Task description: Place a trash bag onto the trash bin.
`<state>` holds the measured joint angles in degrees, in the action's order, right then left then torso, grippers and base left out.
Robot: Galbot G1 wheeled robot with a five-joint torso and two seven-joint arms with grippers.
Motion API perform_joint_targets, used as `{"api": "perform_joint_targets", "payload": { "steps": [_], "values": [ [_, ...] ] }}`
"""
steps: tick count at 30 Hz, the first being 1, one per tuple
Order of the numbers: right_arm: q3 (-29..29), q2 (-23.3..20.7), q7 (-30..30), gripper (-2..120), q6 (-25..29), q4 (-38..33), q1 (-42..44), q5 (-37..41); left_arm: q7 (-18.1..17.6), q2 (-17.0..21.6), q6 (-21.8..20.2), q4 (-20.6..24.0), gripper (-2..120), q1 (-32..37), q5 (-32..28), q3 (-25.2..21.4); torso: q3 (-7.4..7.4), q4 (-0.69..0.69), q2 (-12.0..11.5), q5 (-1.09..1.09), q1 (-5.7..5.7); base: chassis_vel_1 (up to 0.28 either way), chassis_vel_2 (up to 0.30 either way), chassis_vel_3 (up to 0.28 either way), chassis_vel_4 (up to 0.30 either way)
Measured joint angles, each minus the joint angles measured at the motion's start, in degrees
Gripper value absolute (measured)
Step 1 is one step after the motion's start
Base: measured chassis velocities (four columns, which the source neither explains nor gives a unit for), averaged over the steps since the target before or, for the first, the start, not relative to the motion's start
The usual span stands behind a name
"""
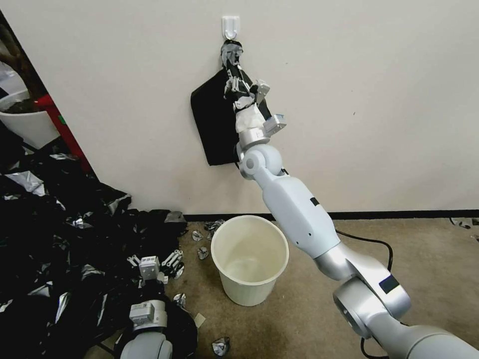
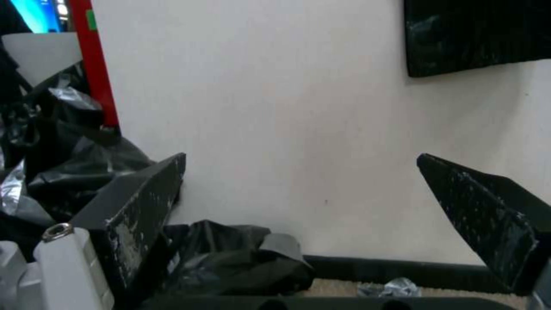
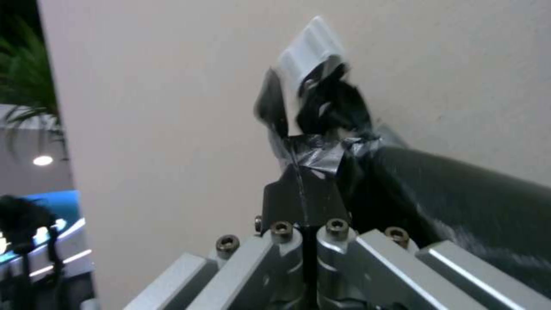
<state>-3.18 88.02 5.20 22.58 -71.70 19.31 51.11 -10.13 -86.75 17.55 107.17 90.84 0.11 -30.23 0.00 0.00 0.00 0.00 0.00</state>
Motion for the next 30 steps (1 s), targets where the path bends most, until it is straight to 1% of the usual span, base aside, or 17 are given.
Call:
{"api": "perform_joint_targets", "payload": {
  "steps": [3,4,5,7,8,9,11,12,15,16,18,19,20,23,30],
  "values": [
    [0.1,-0.7,7.6,0,1.5,-0.9,2.5,0.7,-0.1,0.1,0.0,-0.3,100,-0.1,0.0,0.0,0.0,0.0,0.0,0.0,0.0,0.0,0.0,0.0,0.0],
    [0.2,-0.9,11.3,0,2.0,-1.2,3.4,1.3,-0.1,0.2,0.0,-0.4,100,-0.2,0.0,-0.1,0.0,0.0,0.0,0.0,0.0,0.0,0.0,0.0,0.0],
    [0.2,-0.9,11.3,0,2.0,-1.2,3.4,1.3,-0.1,0.2,0.0,-0.4,100,-0.2,0.0,-0.1,0.0,0.0,0.0,0.0,0.0,0.0,0.0,0.0,0.0],
    [0.7,-1.4,17.4,0,2.6,-1.8,5.2,2.8,-0.2,0.2,0.0,-0.5,100,-0.2,0.0,-0.2,0.0,0.0,0.0,0.0,0.0,0.0,0.0,0.0,0.0],
    [0.9,-1.6,19.4,0,2.7,-2.0,6.0,3.3,-0.2,0.2,0.0,-0.5,100,-0.2,0.0,-0.2,0.0,0.0,0.0,0.0,0.0,0.0,0.0,0.0,0.0],
    [0.9,-1.6,19.4,0,2.7,-2.0,6.0,3.3,-0.2,0.2,0.0,-0.5,100,-0.2,0.0,-0.2,0.0,0.0,0.0,0.0,0.0,0.0,0.0,0.0,0.0],
    [1.4,-2.1,24.8,0,2.7,-2.8,8.3,4.1,-0.2,0.2,0.0,-0.7,100,-0.2,0.0,-0.3,0.0,0.0,0.0,0.0,0.0,0.0,0.0,0.0,0.0],
    [1.4,-2.1,24.8,0,2.7,-2.8,8.3,4.1,-0.2,0.2,0.0,-0.7,100,-0.2,0.0,-0.3,0.0,0.0,0.0,0.0,0.0,0.0,0.0,0.0,0.0],
    [1.9,-2.7,32.2,0,2.6,-3.7,12.2,4.2,-0.2,0.2,0.1,-1.0,100,-0.3,0.0,-0.3,0.0,0.0,0.0,0.0,0.0,0.0,0.0,0.0,0.0],
    [1.9,-2.7,32.2,0,2.6,-3.7,12.2,4.2,-0.2,0.2,0.1,-1.0,100,-0.3,0.0,-0.3,0.0,0.0,0.0,0.0,0.0,0.0,0.0,0.0,0.0],
    [2.1,-3.2,35.1,0,2.5,-4.1,14.3,3.9,-0.3,0.1,0.1,-1.1,100,-0.3,0.0,-0.2,0.0,-0.01,0.0,0.0,0.0,0.0,0.0,0.0,0.0],
    [2.3,-3.4,36.5,0,2.4,-4.3,15.6,3.5,-0.3,0.0,0.2,-1.1,100,-0.3,0.0,-0.2,0.0,0.01,0.0,0.0,0.0,0.0,0.0,0.0,0.0],
    [2.3,-3.4,36.5,0,2.4,-4.3,15.6,3.5,-0.3,0.0,0.2,-1.1,100,-0.3,0.0,-0.2,0.0,0.01,0.0,0.0,0.0,0.0,0.0,0.0,0.0],
    [2.7,-4.1,39.2,0,2.3,-5.1,18.8,2.4,-0.3,0.0,0.2,-1.2,100,-0.3,0.0,-0.3,0.0,0.0,0.0,0.0,0.0,0.0,0.0,0.0,0.0],
    [3.2,-4.8,41.8,0,2.2,-6.1,22.4,0.7,-0.3,0.0,0.2,-1.2,100,-0.6,-0.2,-0.4,0.0,0.01,0.0,0.0,0.0,0.0,0.0,0.0,0.0]
  ]
}}
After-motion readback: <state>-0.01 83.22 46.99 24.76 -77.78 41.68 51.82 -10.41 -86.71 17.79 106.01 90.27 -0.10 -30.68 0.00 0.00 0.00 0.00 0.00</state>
